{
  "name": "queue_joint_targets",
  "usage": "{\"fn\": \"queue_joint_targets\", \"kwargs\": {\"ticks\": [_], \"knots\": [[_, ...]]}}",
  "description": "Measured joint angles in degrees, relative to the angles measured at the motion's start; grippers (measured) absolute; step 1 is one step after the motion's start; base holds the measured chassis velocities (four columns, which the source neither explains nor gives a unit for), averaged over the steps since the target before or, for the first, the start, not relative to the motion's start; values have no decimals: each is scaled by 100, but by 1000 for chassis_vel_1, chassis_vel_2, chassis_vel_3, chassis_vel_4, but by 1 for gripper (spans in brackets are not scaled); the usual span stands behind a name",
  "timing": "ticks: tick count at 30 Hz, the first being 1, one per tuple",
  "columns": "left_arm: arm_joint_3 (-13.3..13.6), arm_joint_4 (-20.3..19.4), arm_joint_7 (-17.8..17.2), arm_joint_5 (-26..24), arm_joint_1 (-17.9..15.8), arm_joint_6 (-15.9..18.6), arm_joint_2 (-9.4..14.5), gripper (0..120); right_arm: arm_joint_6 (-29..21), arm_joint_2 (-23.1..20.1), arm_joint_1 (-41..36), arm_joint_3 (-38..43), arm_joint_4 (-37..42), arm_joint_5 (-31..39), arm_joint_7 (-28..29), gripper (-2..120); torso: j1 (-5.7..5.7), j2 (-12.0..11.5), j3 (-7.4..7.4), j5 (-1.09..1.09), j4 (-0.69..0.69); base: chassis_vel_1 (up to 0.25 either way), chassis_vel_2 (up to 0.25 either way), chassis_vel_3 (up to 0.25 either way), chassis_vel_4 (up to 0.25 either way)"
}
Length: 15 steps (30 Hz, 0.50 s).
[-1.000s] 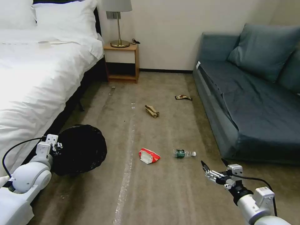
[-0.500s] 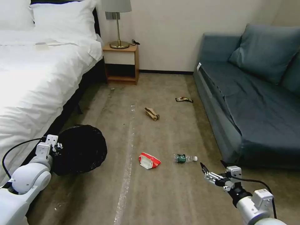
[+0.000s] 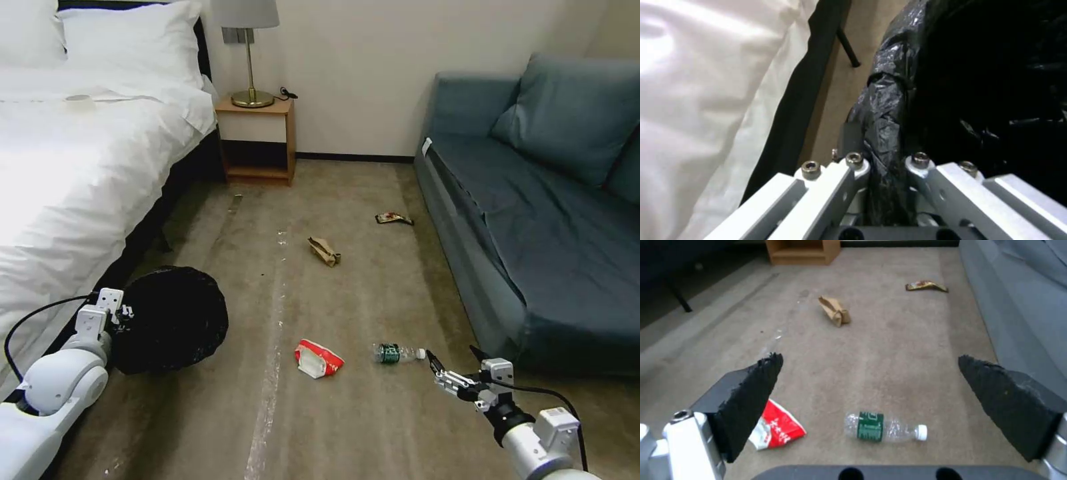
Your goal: Pick up the trash bin, then pick up the garbage on the floor and place it into the trash bin.
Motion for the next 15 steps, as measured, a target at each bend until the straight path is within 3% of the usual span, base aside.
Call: {"fn": "queue_joint_targets", "kwargs": {"ticks": [15], "knots": [[18, 18, 5, 18, 1, -31, -11, 3, 2, -7, 41, -34, -47, 6, -9, 100, 0, 0, 0, 0, 0, -79, 72, 77, -80]]}}
